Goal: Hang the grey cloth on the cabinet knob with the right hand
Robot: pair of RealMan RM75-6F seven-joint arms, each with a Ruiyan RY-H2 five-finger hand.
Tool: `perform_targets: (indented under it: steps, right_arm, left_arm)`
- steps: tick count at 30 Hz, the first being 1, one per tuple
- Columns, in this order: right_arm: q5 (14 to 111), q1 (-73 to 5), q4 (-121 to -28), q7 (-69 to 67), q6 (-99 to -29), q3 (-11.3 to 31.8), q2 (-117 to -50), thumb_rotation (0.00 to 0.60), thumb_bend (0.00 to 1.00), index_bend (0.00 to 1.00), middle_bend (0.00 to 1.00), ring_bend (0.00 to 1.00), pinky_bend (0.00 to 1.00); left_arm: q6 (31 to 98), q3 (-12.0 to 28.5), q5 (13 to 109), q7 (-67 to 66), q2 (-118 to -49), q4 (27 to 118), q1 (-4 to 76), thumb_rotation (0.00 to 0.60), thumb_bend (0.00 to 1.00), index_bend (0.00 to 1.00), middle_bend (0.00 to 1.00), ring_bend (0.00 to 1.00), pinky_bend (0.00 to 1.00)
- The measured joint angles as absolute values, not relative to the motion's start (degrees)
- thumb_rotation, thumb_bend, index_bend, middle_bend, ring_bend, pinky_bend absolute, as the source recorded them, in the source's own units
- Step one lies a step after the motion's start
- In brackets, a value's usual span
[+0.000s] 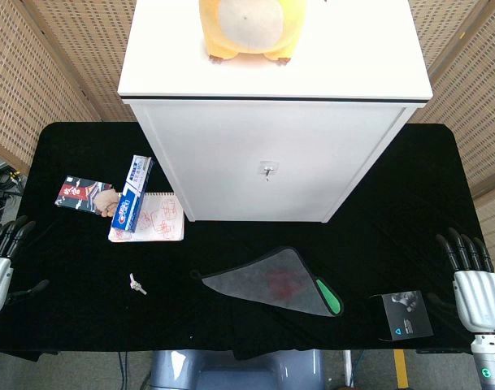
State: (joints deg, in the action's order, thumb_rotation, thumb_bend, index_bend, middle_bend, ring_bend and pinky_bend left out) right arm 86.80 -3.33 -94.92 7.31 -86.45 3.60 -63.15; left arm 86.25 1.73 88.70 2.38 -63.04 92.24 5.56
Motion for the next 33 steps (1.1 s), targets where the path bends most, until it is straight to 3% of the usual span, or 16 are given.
perform_targets:
  steps: [6, 7, 9, 10, 11, 14, 16, 22, 33]
  right_arm:
    - [87.1, -3.77, -94.35, 6.79, -85.69, 3.46, -63.35, 0.6, 0.0, 0.0, 0.03, 0.01, 0.0]
    - [87.16, -3.9, -94.28, 6.61, -85.48, 3.45, -63.38, 0.6, 0.0, 0.0, 0.1, 0.06, 0.0]
    - [87.49, -4.39, -94.19, 6.25, -84.79, 3.4, -63.43, 0.6, 0.0, 0.0, 0.33, 0.27, 0.03]
    - [87.85, -4.81, -94.11, 6.15, -84.27, 3.37, -63.45, 0.6, 0.0, 0.0, 0.47, 0.43, 0.15]
    - [88.4, -5.39, -93.98, 6.12, -83.62, 3.35, -63.46, 0.6, 0.0, 0.0, 0.59, 0.56, 0.35]
    - [90.86, -8.31, -93.5, 6.22, -80.51, 3.31, -63.53, 0.6, 0.0, 0.0, 0.81, 0.81, 0.88]
    - [92.62, -10.89, -93.33, 6.08, -77.71, 3.33, -63.64, 0.6, 0.0, 0.02, 0.89, 0.91, 0.99]
    - [94.96, -18.88, -93.88, 3.43, -67.07, 3.77, -64.53, 0.6, 0.0, 0.05, 0.97, 0.99, 1.0]
    - [89.05, -34.62, -95.13, -2.23, -44.51, 7.08, -69.34, 0.6, 0.0, 0.1, 1.0, 1.0, 1.0]
  left_arm:
    - [86.5, 1.77, 88.76, 2.4, -63.17, 92.24, 5.48, 0.6, 0.0, 0.0, 0.0, 0.0, 0.0]
    - [86.53, 1.76, 88.76, 2.46, -63.17, 92.27, 5.46, 0.6, 0.0, 0.0, 0.0, 0.0, 0.0]
    - [86.63, 1.76, 88.79, 2.53, -63.1, 92.4, 5.4, 0.6, 0.0, 0.0, 0.0, 0.0, 0.0]
    - [86.91, 1.77, 88.94, 2.52, -63.06, 92.48, 5.35, 0.6, 0.0, 0.0, 0.0, 0.0, 0.0]
    - [87.2, 1.79, 89.06, 2.38, -63.05, 92.49, 5.31, 0.6, 0.0, 0.0, 0.0, 0.0, 0.0]
    - [87.06, 1.84, 88.98, 1.92, -63.15, 92.54, 5.4, 0.6, 0.0, 0.0, 0.0, 0.0, 0.0]
    - [86.13, 1.9, 88.56, 1.64, -63.28, 92.53, 5.66, 0.6, 0.0, 0.0, 0.0, 0.0, 0.0]
    - [83.87, 2.49, 86.19, 1.63, -63.57, 92.36, 6.47, 0.6, 0.0, 0.0, 0.0, 0.0, 0.0]
    - [81.79, 3.46, 83.41, 1.4, -63.69, 91.98, 7.3, 0.6, 0.0, 0.0, 0.0, 0.0, 0.0]
